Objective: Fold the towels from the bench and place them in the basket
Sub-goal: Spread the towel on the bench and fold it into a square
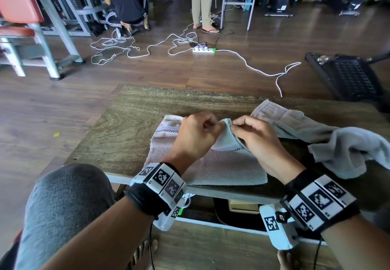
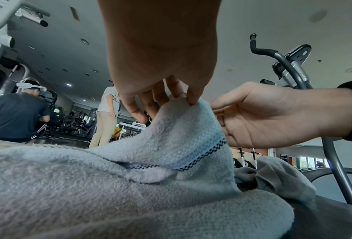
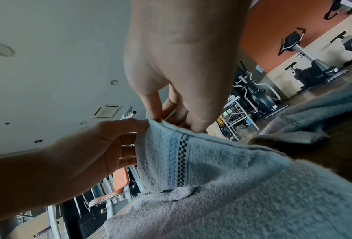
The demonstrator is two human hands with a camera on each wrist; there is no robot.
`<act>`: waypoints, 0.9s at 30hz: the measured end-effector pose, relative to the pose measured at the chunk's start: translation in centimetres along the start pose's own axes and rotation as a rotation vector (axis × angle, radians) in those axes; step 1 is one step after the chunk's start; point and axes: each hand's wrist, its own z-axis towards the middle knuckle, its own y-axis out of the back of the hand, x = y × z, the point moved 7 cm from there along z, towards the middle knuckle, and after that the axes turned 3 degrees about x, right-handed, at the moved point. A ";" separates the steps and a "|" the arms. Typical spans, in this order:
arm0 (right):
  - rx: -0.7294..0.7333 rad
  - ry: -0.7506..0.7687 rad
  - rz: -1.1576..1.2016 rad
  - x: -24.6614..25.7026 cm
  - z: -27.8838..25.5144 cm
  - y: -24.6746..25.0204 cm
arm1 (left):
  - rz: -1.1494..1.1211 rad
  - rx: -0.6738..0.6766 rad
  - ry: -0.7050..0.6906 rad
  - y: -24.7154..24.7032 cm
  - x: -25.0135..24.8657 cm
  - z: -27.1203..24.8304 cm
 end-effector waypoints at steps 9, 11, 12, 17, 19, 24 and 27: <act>0.038 0.012 0.030 0.2 -0.2 -0.2 | 0.015 0.035 -0.012 -0.2 -0.4 0.0; 0.047 0.017 0.042 0.1 -0.1 -0.3 | 0.006 0.037 0.002 -0.1 -0.5 0.0; 0.050 0.016 0.050 0.1 -0.1 -0.3 | 0.004 0.037 0.014 0.0 -0.4 0.0; 0.055 -0.019 0.086 0.2 -0.2 -0.4 | 0.003 0.020 0.034 0.2 -0.4 -0.2; 0.056 -0.026 0.107 0.4 -0.3 -0.4 | 0.013 0.013 0.031 0.2 -0.4 -0.2; 0.060 0.008 0.101 0.4 -0.3 -0.7 | 0.038 0.015 0.052 0.1 -0.2 -0.2; 0.062 0.009 0.103 0.2 -0.2 -0.8 | 0.045 0.021 0.056 0.0 -0.3 -0.2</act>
